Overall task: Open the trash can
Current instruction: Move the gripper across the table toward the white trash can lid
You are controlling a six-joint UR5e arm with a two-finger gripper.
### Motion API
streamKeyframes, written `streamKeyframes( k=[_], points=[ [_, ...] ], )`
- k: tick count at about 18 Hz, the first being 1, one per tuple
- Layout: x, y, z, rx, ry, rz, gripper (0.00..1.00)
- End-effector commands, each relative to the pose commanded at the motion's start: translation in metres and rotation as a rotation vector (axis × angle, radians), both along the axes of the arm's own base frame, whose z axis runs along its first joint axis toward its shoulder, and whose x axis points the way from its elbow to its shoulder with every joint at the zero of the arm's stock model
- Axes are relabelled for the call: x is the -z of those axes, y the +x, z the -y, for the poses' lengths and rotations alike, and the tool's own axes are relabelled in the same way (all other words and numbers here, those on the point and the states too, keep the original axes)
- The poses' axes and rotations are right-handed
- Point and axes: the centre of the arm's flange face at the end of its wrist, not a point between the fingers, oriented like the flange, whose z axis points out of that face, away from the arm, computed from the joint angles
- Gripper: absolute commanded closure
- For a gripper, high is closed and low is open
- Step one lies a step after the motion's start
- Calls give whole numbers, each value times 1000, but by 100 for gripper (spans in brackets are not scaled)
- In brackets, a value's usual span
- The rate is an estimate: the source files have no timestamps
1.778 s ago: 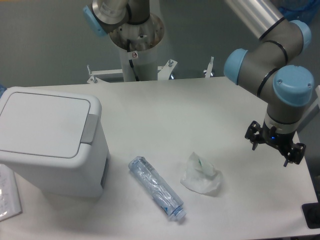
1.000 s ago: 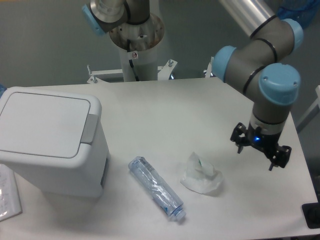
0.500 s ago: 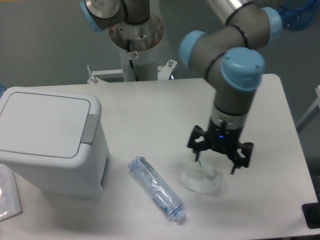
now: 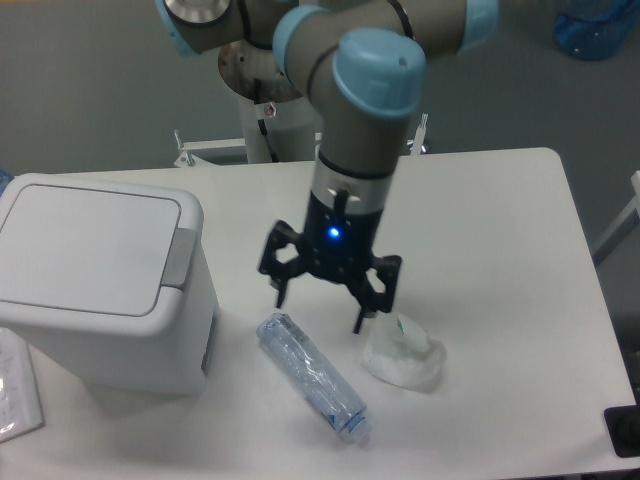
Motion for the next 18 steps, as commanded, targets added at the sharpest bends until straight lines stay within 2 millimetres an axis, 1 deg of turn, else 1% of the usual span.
streamKeyframes(
  k=[2, 4, 5, 8, 11, 13, 16, 18],
  points=[
    [-1, 2, 2, -9, 2, 8, 0],
    [-9, 11, 2, 6, 29, 18, 0],
    [-9, 13, 1, 14, 45, 35, 0],
    [-5, 21, -3, 34, 62, 67, 0],
    [1, 29, 3, 34, 53, 77, 0],
    [5, 40, 8, 42, 60, 68, 0],
    [17, 48, 10, 49, 75, 50, 0],
    [19, 60, 13, 59, 72, 53, 0]
  ],
)
